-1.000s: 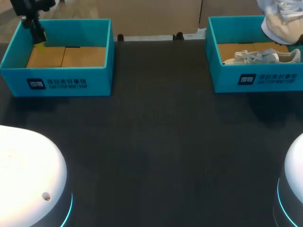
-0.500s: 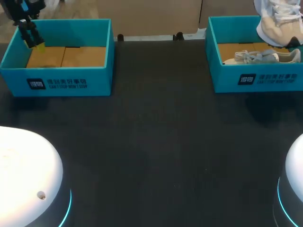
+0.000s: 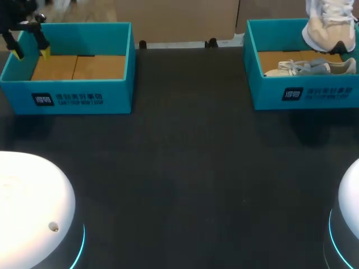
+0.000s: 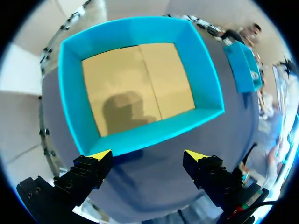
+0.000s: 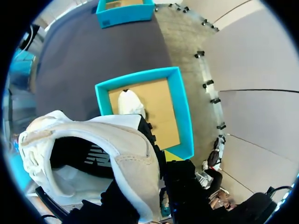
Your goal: Take the shoe out of the shoebox, open the shoe tongue, remove and reinsert the insole, then place the shoe into the shoebox
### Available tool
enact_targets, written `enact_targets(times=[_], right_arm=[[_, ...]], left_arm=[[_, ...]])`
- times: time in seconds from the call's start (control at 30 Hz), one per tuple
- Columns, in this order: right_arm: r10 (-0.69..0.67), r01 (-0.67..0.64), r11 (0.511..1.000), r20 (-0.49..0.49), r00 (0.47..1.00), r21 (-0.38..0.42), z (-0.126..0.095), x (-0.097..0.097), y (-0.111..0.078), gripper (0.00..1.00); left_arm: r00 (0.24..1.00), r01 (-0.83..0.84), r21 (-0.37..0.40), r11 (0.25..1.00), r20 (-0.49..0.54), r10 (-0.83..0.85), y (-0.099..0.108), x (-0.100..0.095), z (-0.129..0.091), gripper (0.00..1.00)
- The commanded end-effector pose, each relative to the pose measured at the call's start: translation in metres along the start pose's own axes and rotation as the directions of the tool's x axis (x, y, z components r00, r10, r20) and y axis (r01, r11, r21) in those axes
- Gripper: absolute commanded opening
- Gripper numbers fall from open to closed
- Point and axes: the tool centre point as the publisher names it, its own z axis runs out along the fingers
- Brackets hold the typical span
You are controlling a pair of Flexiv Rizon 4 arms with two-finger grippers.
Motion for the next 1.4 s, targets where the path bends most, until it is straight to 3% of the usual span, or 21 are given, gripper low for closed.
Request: enact_targets(times=[0.03,0.27,0.47,0.8,1.07,1.23,1.4], right_arm=[[0.022,-0.022,1.0,0.0,1.0,-0.001,0.001,-0.011,-0.001,0.0],[-0.053,0.054,0.998,0.066,0.996,-0.011,0.011,-0.033,-0.009,0.0],[-0.098,0.099,0.995,0.046,0.994,-0.007,0.034,-0.054,-0.018,0.0],[-0.127,0.129,0.991,0.048,0.991,-0.041,0.083,-0.058,-0.031,0.0],[-0.112,0.116,0.992,0.075,0.991,-0.045,0.1,-0.073,-0.045,0.0],[-0.031,0.032,0.999,0.045,0.999,-0.024,0.112,-0.087,-0.058,0.0],[0.171,-0.171,0.985,-0.032,0.985,0.012,0.123,-0.091,-0.079,0.0]], left_arm=[[0.712,0.626,0.336,0.704,0.121,-0.692,0.011,0.005,-0.002,1.0],[0.712,0.625,0.338,0.704,0.124,-0.692,0.011,0.005,-0.002,1.0],[0.712,0.625,0.338,0.704,0.124,-0.692,0.011,0.005,-0.002,1.0],[0.712,0.625,0.338,0.704,0.124,-0.692,0.011,0.005,-0.002,1.0],[0.712,0.625,0.338,0.704,0.124,-0.692,0.011,0.005,-0.002,1.0],[0.712,0.625,0.338,0.704,0.124,-0.692,0.011,0.005,-0.002,1.0],[0.712,0.625,0.338,0.704,0.124,-0.692,0.011,0.005,-0.002,1.0]])
